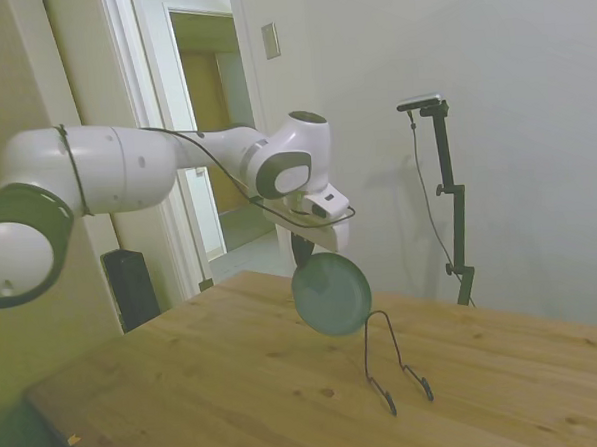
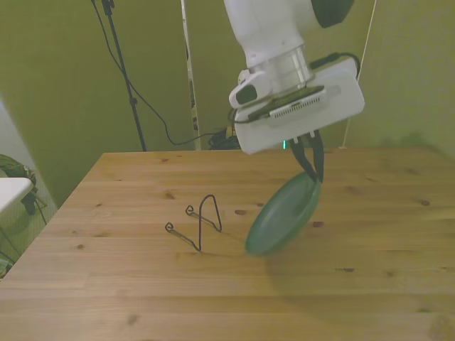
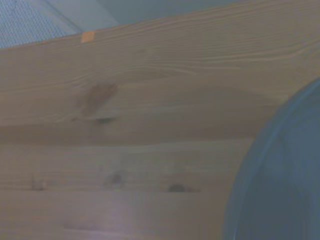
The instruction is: Unload the plate
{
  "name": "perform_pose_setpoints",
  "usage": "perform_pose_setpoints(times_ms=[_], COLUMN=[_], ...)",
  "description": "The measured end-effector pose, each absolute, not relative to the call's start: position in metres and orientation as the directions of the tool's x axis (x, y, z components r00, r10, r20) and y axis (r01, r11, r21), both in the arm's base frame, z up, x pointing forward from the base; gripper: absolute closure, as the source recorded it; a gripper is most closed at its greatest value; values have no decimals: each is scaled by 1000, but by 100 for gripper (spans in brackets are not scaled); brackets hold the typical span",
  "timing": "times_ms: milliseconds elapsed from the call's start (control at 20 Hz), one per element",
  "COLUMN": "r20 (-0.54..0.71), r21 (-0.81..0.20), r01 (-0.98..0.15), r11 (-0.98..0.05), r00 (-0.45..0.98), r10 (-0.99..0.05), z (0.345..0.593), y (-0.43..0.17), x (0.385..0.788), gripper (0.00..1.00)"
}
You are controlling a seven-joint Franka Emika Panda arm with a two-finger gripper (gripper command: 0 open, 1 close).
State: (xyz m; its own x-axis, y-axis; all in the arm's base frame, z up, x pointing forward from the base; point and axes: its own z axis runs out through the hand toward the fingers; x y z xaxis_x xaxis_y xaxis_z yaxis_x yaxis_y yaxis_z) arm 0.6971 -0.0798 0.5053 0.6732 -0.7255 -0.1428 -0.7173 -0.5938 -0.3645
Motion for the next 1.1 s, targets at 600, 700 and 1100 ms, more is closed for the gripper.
perform_pose_setpoints(times_ms=[600,700,1100], r20=[-154,-156,-150], r21=[-304,-290,-285], r01=[-735,-742,-738], r11=[-606,-604,-611], r00=[665,659,664], r10=[-730,-736,-732], z=[404,389,393], y=[-68,-69,-72], x=[773,779,785], gripper=[100,100,0])
